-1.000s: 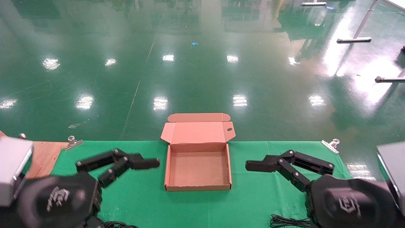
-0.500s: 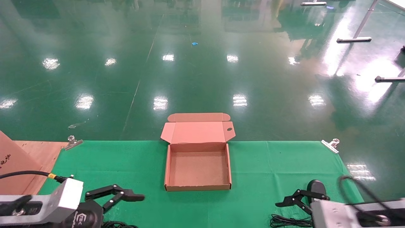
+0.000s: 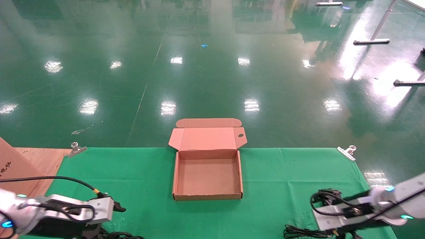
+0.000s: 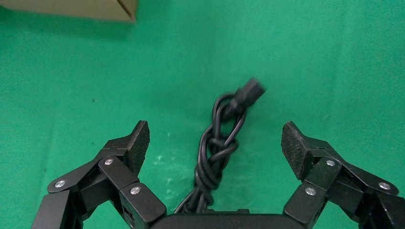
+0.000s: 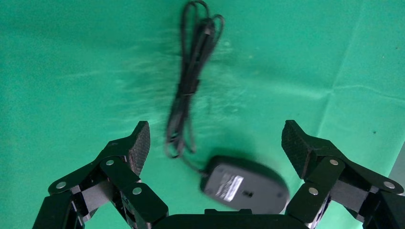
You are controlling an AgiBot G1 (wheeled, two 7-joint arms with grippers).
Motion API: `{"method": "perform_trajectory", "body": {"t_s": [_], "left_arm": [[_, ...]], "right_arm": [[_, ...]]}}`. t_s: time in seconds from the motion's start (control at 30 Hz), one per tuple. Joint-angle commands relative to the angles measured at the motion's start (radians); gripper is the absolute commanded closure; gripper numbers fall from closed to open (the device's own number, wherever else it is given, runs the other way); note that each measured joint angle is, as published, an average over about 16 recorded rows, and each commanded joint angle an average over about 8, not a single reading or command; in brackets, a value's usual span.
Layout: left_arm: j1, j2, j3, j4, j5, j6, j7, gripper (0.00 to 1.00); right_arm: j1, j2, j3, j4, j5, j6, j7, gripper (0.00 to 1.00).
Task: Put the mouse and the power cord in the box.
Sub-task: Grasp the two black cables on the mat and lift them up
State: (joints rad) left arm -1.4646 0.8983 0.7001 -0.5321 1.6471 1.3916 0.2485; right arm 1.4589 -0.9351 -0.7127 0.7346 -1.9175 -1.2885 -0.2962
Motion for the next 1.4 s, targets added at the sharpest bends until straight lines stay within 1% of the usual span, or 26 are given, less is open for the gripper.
{"method": "perform_trajectory", "body": {"t_s": [0.03, 0.17, 0.3, 0.53, 0.57, 0.6, 0.8, 0.83, 0.87, 1.4], "left_arm": [[-0.032, 0.042, 0.032, 0.063, 0.063, -0.029, 0.04, 0.0], [-0.066, 0.115, 0.071, 0.174, 0.132, -0.081, 0.097, 0.0], [-0.086, 0.168, 0.092, 0.266, 0.167, -0.126, 0.142, 0.0], [-0.111, 0.211, 0.097, 0.373, 0.177, -0.165, 0.201, 0.0], [-0.114, 0.213, 0.095, 0.384, 0.174, -0.166, 0.209, 0.0], [-0.117, 0.215, 0.092, 0.394, 0.17, -0.167, 0.217, 0.07], [-0.128, 0.222, 0.081, 0.439, 0.153, -0.153, 0.262, 0.82], [-0.13, 0.223, 0.081, 0.445, 0.152, -0.15, 0.267, 0.94], [-0.132, 0.223, 0.08, 0.451, 0.151, -0.147, 0.272, 1.0], [-0.159, 0.23, 0.098, 0.504, 0.176, -0.111, 0.32, 1.0]], "right_arm": [[0.014, -0.036, -0.014, -0.07, -0.039, 0.048, -0.034, 0.0], [0.045, -0.095, -0.01, -0.22, -0.027, 0.081, -0.105, 0.0], [0.066, -0.146, -0.007, -0.346, -0.012, 0.096, -0.173, 0.0], [0.085, -0.192, -0.004, -0.503, -0.001, 0.126, -0.269, 0.0], [0.088, -0.195, -0.003, -0.521, 0.001, 0.13, -0.279, 0.06], [0.091, -0.197, -0.001, -0.538, 0.003, 0.134, -0.288, 0.19], [0.114, -0.207, 0.005, -0.609, 0.011, 0.15, -0.329, 0.94], [0.118, -0.209, 0.006, -0.617, 0.012, 0.152, -0.335, 1.0], [0.121, -0.21, 0.007, -0.625, 0.013, 0.152, -0.34, 1.0], [0.146, -0.225, 0.011, -0.692, 0.02, 0.145, -0.408, 1.0]]}}
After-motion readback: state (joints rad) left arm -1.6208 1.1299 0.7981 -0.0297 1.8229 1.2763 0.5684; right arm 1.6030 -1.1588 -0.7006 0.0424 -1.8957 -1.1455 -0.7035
